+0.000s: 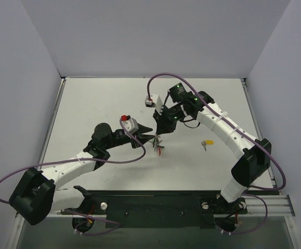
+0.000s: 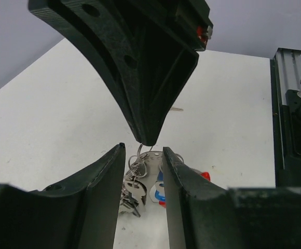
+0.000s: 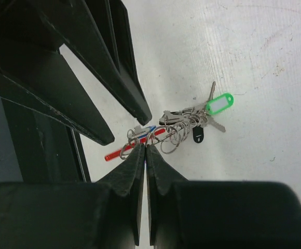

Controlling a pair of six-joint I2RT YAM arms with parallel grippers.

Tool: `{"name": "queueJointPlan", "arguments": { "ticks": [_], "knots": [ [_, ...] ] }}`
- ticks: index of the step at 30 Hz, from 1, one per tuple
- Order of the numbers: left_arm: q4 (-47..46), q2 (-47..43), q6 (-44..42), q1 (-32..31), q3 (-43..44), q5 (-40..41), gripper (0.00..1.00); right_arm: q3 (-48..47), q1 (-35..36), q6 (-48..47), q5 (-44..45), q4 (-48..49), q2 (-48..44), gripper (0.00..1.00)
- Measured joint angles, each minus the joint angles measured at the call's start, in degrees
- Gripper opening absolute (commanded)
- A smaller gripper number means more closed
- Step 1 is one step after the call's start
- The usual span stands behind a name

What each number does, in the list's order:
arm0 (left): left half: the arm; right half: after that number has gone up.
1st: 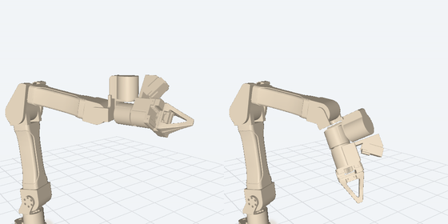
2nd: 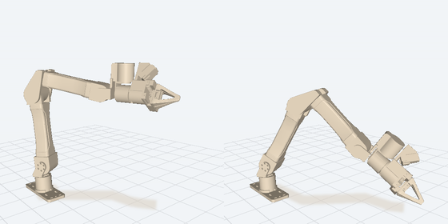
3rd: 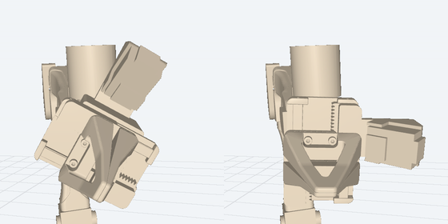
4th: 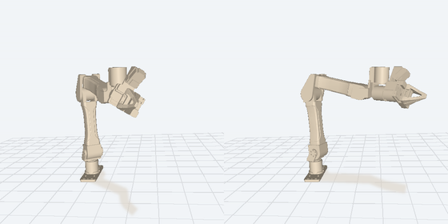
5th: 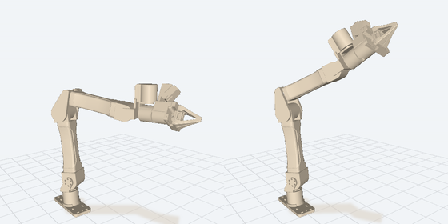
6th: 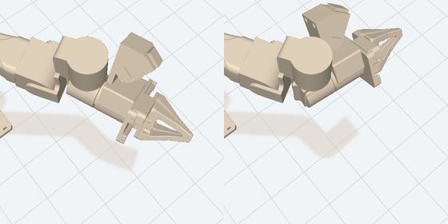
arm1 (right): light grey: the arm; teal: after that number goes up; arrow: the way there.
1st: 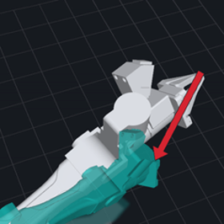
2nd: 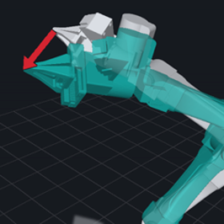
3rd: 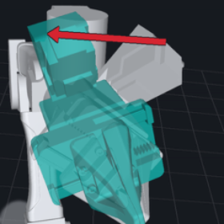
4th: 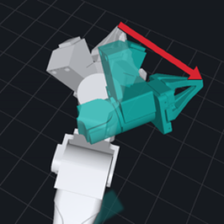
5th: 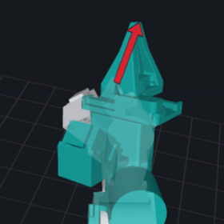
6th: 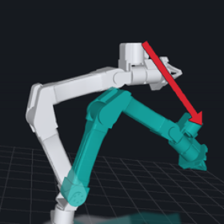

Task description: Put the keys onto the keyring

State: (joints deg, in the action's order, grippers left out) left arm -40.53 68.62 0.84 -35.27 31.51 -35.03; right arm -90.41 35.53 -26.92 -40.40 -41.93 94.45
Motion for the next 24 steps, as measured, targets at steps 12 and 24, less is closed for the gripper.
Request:
{"name": "queueJointPlan", "arguments": {
  "ticks": [12,24],
  "knots": [
    [-0.68,1.75,0.5,-1.51,0.0,-0.76,0.4,0.0,-0.33,-0.39,-3.3,-0.48,-1.09,0.0],
    [-1.27,2.43,0.42,-1.51,-0.02,-0.28,0.38,0.0,-0.37,-0.79,-5.11,-1.31,-1.18,0.0]
  ]
}}
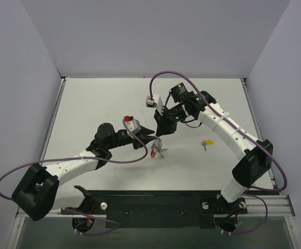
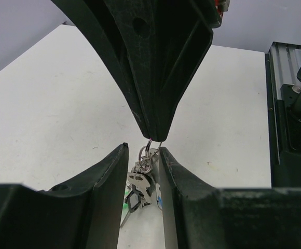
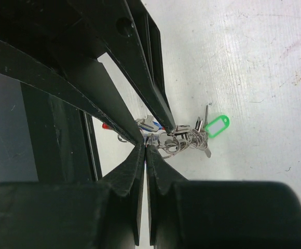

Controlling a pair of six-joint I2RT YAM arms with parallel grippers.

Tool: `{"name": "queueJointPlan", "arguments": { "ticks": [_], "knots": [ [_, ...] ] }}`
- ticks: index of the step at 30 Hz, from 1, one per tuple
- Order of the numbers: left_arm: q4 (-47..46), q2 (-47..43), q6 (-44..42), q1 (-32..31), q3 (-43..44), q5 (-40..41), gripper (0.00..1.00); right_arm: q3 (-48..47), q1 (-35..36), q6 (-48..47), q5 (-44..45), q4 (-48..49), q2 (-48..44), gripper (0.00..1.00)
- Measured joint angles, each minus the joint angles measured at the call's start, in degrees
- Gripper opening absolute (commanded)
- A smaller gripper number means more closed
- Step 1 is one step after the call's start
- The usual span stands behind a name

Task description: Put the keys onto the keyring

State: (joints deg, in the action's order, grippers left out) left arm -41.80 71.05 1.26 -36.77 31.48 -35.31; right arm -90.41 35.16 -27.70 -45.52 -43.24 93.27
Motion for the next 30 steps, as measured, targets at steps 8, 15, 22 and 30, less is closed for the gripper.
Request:
{"name": "queueJointPlan", "arguments": {
  "ticks": [8,15,22,30],
  "knots": [
    [-0.44,1.95,0.28,0.0,0.17,-3.72,0.28,0.0,-0.22,-0.81,-0.74,-0.68,-0.09,0.0],
    [-0.48,3.06,1.29,0.07,0.83,-5.27,0.25,0.0,-0.26,-1.11,-1.38,-1.14,-0.11,0.0],
    [-0.96,3.06,2.54,0.07,0.83,-5.35,0.2,0.0,-0.26,-1.14,-1.53,-1.2,-0.13,0.0],
    [-1.16,3.06,3.96,0.11,0.83,-5.33,0.0,0.0,-0.26,-1.29,-1.95,-1.7,-0.2,0.0]
  ]
}}
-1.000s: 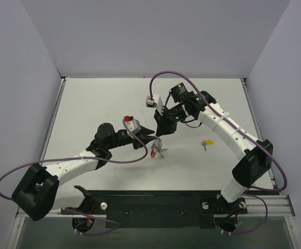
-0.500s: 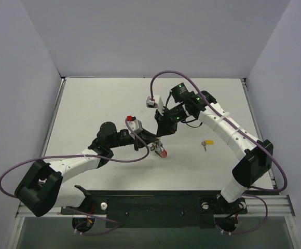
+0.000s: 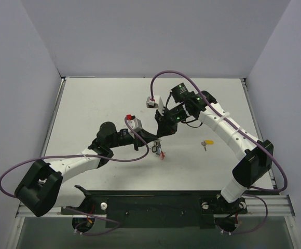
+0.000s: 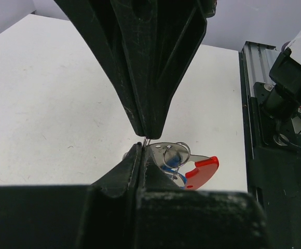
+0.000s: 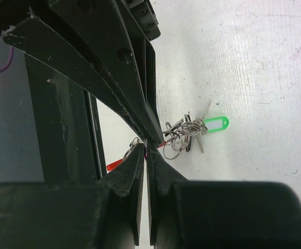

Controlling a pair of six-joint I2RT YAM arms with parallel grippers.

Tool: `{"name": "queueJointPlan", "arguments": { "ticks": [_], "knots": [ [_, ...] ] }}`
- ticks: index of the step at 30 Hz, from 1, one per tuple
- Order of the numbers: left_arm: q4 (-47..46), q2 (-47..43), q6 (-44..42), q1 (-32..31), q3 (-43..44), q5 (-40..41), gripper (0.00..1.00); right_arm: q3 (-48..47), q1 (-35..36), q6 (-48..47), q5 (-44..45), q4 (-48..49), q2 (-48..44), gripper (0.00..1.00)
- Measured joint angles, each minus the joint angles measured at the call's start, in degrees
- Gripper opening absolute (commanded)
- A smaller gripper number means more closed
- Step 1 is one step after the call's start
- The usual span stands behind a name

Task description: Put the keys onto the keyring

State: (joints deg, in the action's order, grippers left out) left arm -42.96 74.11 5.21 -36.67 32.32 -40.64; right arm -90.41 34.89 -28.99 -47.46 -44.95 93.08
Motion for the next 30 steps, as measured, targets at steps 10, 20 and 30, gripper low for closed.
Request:
{"name": "queueJointPlan", "arguments": {
  "ticks": [10,20,30],
  "knots": [
    [-0.39,-1.79,7.21,-0.09,-1.07,4.7,0.0,0.0,-0.11,0.17,0.02,0.79,-0.15,0.34],
    [-7.48,-5.97,15.34,-0.79,-7.61,9.55,0.0,1.44,-2.64,-13.81,-4.42,-1.77,-1.07,0.59],
    [-10.86,-6.47,17.2,-2.97,-9.22,10.88,0.0,6.27,-5.68,-47.6,-15.65,-17.07,-1.44,0.49]
  ]
}}
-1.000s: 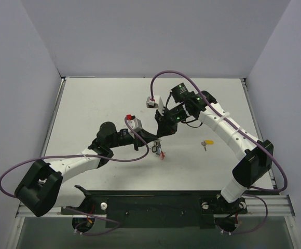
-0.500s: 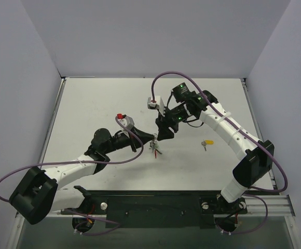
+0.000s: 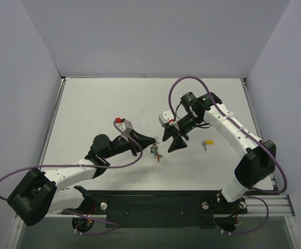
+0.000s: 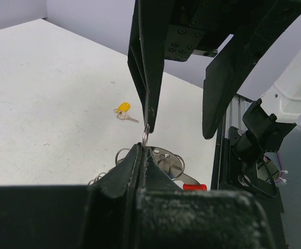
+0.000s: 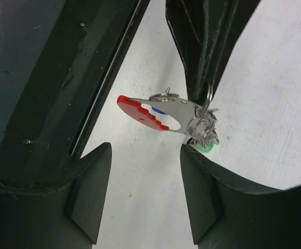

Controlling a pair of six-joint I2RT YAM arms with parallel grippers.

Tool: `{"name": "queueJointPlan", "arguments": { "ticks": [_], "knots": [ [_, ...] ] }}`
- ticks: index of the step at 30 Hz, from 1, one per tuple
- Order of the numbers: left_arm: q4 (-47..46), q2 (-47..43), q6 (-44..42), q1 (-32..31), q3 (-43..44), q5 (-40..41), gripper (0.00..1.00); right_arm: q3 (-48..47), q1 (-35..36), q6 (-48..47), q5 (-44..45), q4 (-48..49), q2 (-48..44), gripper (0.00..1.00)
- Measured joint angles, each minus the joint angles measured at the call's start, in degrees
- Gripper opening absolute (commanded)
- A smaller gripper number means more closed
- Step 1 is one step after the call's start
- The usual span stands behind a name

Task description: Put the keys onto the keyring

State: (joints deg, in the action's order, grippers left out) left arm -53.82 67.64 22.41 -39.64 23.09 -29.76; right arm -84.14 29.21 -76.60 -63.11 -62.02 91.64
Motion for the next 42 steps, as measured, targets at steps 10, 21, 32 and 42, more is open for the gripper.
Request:
{"name": "queueJointPlan", "arguments": {
  "ticks": [10,21,32,42],
  "knots": [
    [-0.46,-0.02,0.02,-0.92,-0.02,0.9,0.0,-3.1,2.38,-2.93,-2.38,-2.25,1.92,0.42],
    [-0.55,-1.16,0.0,-1.27,-1.22,1.05,0.0,-5.7,2.51,5.16,-0.04,-0.02,2.64,0.35],
    [-0.63,-1.84,0.02,-1.53,-1.27,1.33,0.0,-5.99,5.38,12.57,2.36,4.63,2.69,0.26],
    [-0.81,-1.97,0.02,-1.53,-1.44,1.68,0.0,-6.1,5.77,15.43,2.69,6.25,3.72,0.11]
  ]
}}
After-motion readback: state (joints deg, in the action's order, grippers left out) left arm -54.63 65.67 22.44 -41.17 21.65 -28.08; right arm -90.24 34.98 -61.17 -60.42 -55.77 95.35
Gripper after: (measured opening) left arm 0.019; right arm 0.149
